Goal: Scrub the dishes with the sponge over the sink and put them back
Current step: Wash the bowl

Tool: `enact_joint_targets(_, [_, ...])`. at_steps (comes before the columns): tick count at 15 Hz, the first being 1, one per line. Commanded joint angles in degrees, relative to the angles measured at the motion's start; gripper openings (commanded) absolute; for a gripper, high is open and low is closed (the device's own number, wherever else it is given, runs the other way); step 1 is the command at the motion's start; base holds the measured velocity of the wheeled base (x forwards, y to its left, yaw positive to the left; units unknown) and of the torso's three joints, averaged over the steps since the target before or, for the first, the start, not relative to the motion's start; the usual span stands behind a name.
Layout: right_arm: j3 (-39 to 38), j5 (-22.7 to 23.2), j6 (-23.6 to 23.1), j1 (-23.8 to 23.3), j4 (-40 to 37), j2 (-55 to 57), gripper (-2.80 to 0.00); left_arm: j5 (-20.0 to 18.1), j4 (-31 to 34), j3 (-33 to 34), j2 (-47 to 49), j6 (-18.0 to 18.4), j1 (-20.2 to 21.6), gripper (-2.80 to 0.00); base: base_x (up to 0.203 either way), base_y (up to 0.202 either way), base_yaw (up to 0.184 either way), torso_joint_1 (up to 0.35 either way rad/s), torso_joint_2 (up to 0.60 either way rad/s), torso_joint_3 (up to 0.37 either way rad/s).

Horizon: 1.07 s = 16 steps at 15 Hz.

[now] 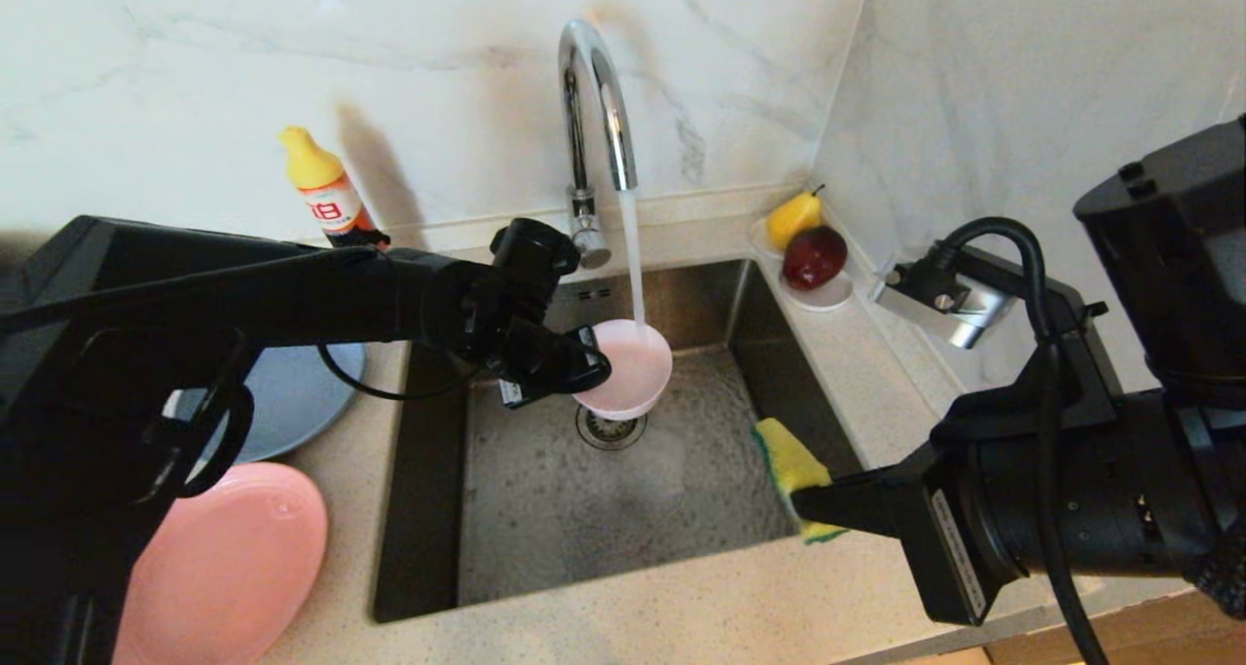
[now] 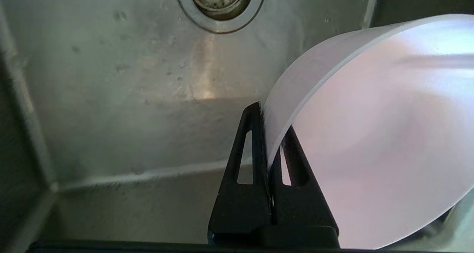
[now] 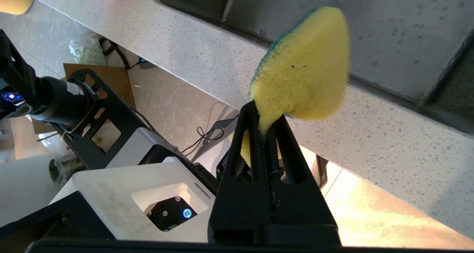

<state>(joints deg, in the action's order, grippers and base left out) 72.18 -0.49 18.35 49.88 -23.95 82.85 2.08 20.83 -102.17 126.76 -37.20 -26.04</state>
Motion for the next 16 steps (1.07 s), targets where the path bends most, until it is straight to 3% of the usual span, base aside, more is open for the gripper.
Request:
enact_joint_targets(1, [0.01,-0.04,0.02,-0.14,-0.13,0.03,-2.80,0.03,0.10,-2.86,2.48,-1.74,-0.06,-2.80,0.000,0.000,0.000,0.000,0.00,0.000])
enact_joint_targets(4, [-0.11,0.05,0.10,-0.23,-0.13,0.12,-2.80,0.12,0.61,-5.85,4.63,-3.14,-0.06,-2.80,0.000,0.000,0.000,0.000,0.00,0.000])
enact_joint_targets(16, [0.07,0.22,0.10,-0.23,-0.13,0.03,-2.80,1.28,0.97,-5.10,2.79,-2.91,-0.06,-2.80,0.000,0.000,0.000,0.000,0.00,0.000])
